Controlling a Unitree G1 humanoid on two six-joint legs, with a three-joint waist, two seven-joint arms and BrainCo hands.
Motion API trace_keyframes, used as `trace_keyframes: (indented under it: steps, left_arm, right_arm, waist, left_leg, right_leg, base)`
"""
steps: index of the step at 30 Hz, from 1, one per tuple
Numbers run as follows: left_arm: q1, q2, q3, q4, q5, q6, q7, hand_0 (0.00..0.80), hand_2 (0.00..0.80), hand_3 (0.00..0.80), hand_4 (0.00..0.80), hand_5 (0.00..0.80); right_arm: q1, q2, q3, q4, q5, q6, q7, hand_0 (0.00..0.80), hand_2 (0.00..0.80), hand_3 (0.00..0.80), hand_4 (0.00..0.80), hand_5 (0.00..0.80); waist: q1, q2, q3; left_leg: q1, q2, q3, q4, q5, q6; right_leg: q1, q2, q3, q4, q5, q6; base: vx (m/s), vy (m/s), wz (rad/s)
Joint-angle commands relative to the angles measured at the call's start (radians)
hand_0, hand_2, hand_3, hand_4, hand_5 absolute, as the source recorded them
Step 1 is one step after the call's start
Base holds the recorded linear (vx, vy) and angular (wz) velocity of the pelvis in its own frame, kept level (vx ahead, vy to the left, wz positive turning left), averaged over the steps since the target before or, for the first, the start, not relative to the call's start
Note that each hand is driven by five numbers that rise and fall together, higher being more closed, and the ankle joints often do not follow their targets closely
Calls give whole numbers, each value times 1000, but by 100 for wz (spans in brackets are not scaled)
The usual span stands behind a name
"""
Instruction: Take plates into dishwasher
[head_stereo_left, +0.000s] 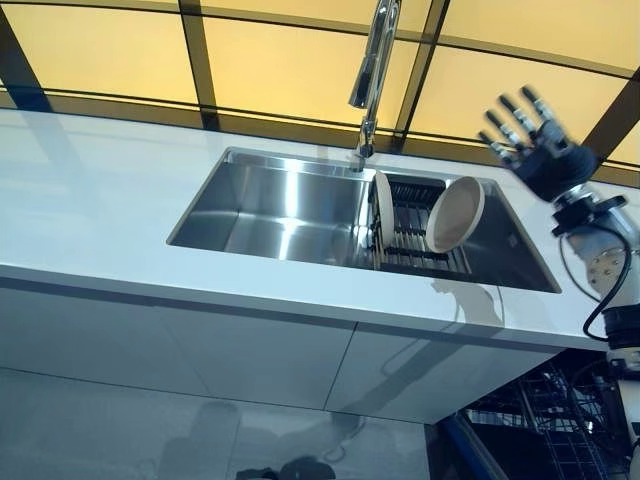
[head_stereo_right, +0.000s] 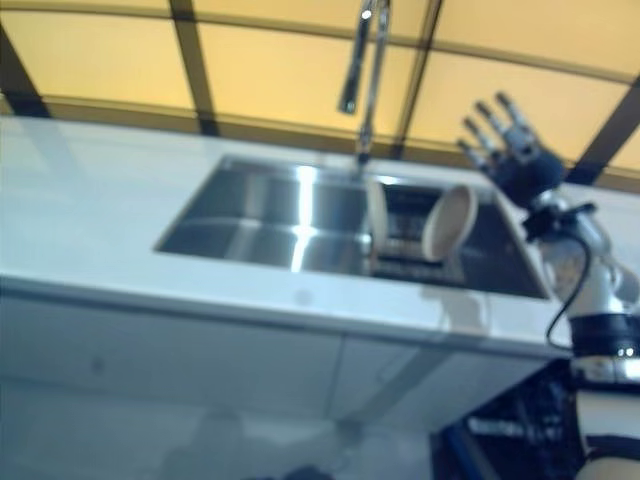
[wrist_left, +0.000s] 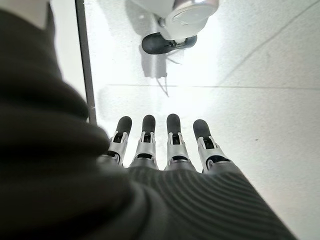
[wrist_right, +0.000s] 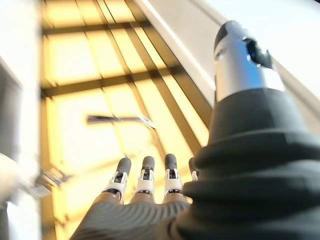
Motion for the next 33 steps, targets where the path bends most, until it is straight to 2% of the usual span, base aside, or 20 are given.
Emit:
trace_keyframes:
  steps: [1,2,3,5,6,8,9,11,14,16,17,18,21,22,23,25,31,33]
  left_arm:
    - [-31,10,-59,65,-22,-12,22,0,0,0,0,0]
    - [-36,13,-63,66,-16,-11,21,0,0,0,0,0]
    - [-44,29,-73,61,1,-2,15,0,0,0,0,0]
    - [-51,46,-86,52,-4,6,11,0,0,0,0,0]
    - [-59,57,-93,42,-19,17,7,0,0,0,0,0]
    - [-72,76,-104,23,-74,38,11,0,0,0,0,0]
    - [-82,78,-94,20,-95,41,15,0,0,0,0,0]
    - [-88,74,-74,1,-120,64,32,0,0,0,0,0]
    - [-75,56,-58,-11,-117,74,31,0,0,0,0,0]
    - [-75,41,-63,-2,-100,67,28,0,0,0,0,0]
    - [-77,29,-63,8,-123,69,44,0,0,0,0,0]
    - [-77,23,-61,9,-123,74,47,0,0,0,0,0]
    - [-72,8,-65,19,-114,65,43,0,0,0,0,0]
    - [-65,2,-63,26,-114,63,50,0,0,0,0,0]
    - [-63,2,-60,27,-115,64,52,0,0,0,0,0]
    - [-52,6,-52,32,-102,69,54,0,0,0,0,0]
    - [-40,12,-47,36,-94,80,65,0,0,0,0,0]
    - [-35,11,-51,36,-92,79,70,0,0,0,0,0]
  right_arm:
    - [-199,-76,-26,115,61,-135,-218,0,0,0,0,0]
    - [-215,-83,-18,129,50,-139,-243,0,0,0,0,0]
    - [-260,-110,20,161,10,-170,-352,0,0,0,0,0]
    - [-305,-142,65,204,-54,-192,-442,0,0,0,0,0]
    - [-329,-162,91,238,-151,-197,-468,0,0,0,0,0]
    - [-393,-187,173,302,-275,-187,-542,0,0,0,0,0]
    - [-444,-198,219,357,-348,-193,-579,0,0,0,0,0]
    - [-495,-218,275,395,-415,-168,-587,0,0,0,0,0]
    - [-557,-219,368,380,-425,-42,-580,0,0,0,0,0]
    - [-595,-215,414,414,-464,-2,-557,0,0,0,0,0]
    - [-636,-218,462,455,-490,54,-504,0,0,0,0,0]
    - [-663,-212,489,483,-516,74,-467,0,0,0,0,0]
    - [-717,-197,545,499,-562,146,-439,0,0,0,0,0]
    - [-738,-188,576,500,-575,189,-425,0,0,0,0,0]
    - [-741,-186,581,500,-582,200,-416,0,0,0,0,0]
    - [-744,-159,602,481,-589,271,-381,0,0,0,0,0]
    - [-739,-99,618,493,-588,339,-338,0,0,0,0,0]
    - [-738,-90,619,497,-585,342,-334,0,0,0,0,0]
  waist:
    - [26,-20,-54]
    - [28,-20,-55]
    - [24,-19,-51]
    - [9,2,-30]
    - [7,7,-20]
    - [15,4,-6]
    - [20,-5,1]
    - [23,-10,6]
    - [32,-17,-1]
    - [39,-24,-5]
    - [45,-31,-15]
    - [47,-32,-21]
    - [51,-30,-29]
    - [51,-27,-33]
    - [51,-27,-34]
    - [48,-25,-38]
    - [48,-16,-34]
    - [50,-14,-31]
  left_leg:
    - [-45,49,6,127,-106,-25]
    - [-47,44,4,125,-107,-19]
    - [-44,25,1,116,-102,5]
    - [-27,24,-14,101,-95,15]
    - [-21,26,-15,98,-94,13]
    - [-22,37,-9,111,-90,-3]
    - [-27,42,-3,127,-100,-12]
    - [-49,58,-2,153,-108,-15]
    - [-44,80,0,123,-68,-48]
    - [-42,88,2,103,-54,-59]
    - [-34,96,2,72,-42,-69]
    - [-26,98,3,50,-34,-74]
    - [-7,100,10,-9,-12,-84]
    - [4,101,14,-45,2,-90]
    - [6,101,14,-52,5,-91]
    - [9,99,16,-77,17,-96]
    - [1,97,19,-78,13,-97]
    - [-1,98,17,-78,12,-97]
  right_leg:
    - [8,-143,20,54,5,142]
    - [6,-145,16,71,-2,143]
    - [-41,-147,0,191,18,153]
    - [-162,-153,18,390,72,155]
    - [-200,-163,22,423,83,153]
    - [-198,-191,7,308,81,137]
    - [-195,-201,-1,210,98,144]
    - [-168,-183,0,142,83,146]
    - [-125,-161,-17,66,93,147]
    - [-100,-153,-26,21,102,143]
    - [-81,-148,-35,-18,111,144]
    - [-73,-148,-45,-38,118,146]
    - [-64,-149,-69,-66,133,150]
    - [-63,-149,-79,-70,134,153]
    - [-63,-149,-80,-70,134,154]
    - [-66,-153,-93,-73,138,158]
    - [-76,-159,-98,-73,136,160]
    - [-79,-160,-96,-73,136,161]
  base:
    - [50,60,-4]
    - [39,75,-3]
    - [12,84,-1]
    - [-13,64,-4]
    - [-4,-39,-2]
    - [-13,-177,14]
    - [-55,-254,0]
    - [-32,-214,-22]
    - [69,-131,-4]
    - [90,-95,8]
    - [95,-68,4]
    - [113,-70,-2]
    - [54,-19,-2]
    - [32,-5,2]
    - [55,-6,1]
    - [49,-3,0]
    - [55,-5,1]
    - [61,-16,1]
